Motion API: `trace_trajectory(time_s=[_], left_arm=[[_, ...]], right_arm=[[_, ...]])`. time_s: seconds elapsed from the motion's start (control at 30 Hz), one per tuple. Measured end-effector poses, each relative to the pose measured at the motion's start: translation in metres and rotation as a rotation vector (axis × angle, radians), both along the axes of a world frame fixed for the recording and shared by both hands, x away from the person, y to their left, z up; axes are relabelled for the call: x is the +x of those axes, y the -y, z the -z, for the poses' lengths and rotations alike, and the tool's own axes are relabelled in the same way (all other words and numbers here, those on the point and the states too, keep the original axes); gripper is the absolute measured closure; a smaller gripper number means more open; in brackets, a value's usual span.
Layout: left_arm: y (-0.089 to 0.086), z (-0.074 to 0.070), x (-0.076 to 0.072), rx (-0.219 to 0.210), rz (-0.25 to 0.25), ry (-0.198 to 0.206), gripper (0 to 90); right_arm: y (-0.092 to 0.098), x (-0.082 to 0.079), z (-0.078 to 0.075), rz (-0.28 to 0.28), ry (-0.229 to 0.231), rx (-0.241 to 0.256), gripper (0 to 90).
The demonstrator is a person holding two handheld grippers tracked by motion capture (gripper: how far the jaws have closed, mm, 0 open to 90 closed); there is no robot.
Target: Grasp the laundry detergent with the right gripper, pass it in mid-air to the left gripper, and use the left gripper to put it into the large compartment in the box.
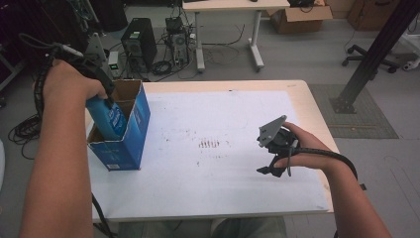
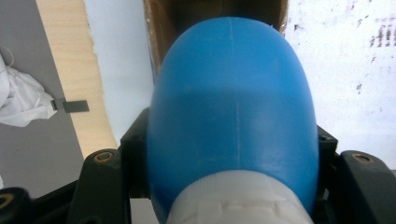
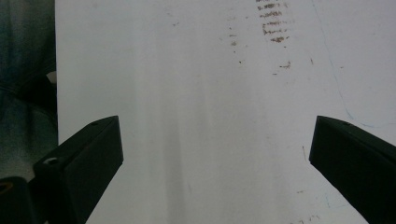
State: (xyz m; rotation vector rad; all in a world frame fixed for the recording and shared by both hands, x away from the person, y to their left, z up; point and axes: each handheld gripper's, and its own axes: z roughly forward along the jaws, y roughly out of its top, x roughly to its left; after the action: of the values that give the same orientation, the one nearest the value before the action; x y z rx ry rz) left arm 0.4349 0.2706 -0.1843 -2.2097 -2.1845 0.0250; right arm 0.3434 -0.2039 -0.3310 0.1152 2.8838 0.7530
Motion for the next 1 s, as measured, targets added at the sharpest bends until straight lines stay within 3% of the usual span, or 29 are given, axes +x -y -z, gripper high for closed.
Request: trace_trajectory(time_s=[0.73, 1.0], left_arm=[[-0.002, 0.06, 0.005, 0.006, 0.012, -0.01, 38.7], [0.0, 0.076, 0.007, 0.007, 0.017, -0.013, 38.7]], right_arm=[[-0.004, 0.001, 0.007, 0.004, -0.011, 0.0, 2.9], [-0.007, 0.001, 0.008, -0.005, -0.014, 0.0, 2.9]])
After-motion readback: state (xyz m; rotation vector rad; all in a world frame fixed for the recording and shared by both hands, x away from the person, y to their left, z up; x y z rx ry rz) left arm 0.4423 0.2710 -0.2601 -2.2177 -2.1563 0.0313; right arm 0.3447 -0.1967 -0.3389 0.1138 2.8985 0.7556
